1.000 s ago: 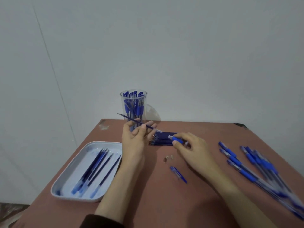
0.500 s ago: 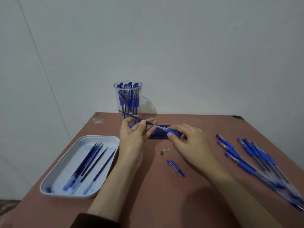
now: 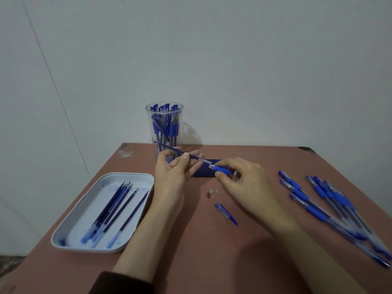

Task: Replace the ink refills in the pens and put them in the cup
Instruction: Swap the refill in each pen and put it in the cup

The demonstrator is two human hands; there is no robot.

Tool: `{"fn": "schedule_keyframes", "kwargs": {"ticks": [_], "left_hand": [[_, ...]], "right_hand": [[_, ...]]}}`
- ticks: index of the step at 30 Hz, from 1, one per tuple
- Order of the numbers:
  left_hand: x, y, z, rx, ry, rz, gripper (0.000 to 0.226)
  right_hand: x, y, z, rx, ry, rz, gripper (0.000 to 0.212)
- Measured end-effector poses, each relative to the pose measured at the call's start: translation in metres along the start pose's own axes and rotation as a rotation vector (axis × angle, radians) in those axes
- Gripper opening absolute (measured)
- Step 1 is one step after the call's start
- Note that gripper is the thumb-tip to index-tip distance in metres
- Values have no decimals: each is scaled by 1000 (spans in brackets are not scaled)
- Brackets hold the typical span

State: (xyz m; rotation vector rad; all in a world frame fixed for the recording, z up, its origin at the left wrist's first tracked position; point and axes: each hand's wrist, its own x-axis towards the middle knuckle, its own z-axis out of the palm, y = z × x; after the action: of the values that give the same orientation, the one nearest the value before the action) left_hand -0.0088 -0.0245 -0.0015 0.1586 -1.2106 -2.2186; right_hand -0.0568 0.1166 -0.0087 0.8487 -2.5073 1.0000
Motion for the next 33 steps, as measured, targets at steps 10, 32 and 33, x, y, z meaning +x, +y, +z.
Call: {"fn": "schedule_keyframes", "kwargs": {"ticks": [10, 32, 33], "left_hand": [[1, 0, -1, 1, -14, -28, 19], [0, -12, -7, 675, -199, -6, 25], [-1, -13, -9, 851, -223, 35, 25]], "right_hand": [[0, 2, 0, -2, 23, -3, 12], [5, -4, 0, 725, -22, 263, 15], [6, -5, -3, 805, -17, 291, 16]]}}
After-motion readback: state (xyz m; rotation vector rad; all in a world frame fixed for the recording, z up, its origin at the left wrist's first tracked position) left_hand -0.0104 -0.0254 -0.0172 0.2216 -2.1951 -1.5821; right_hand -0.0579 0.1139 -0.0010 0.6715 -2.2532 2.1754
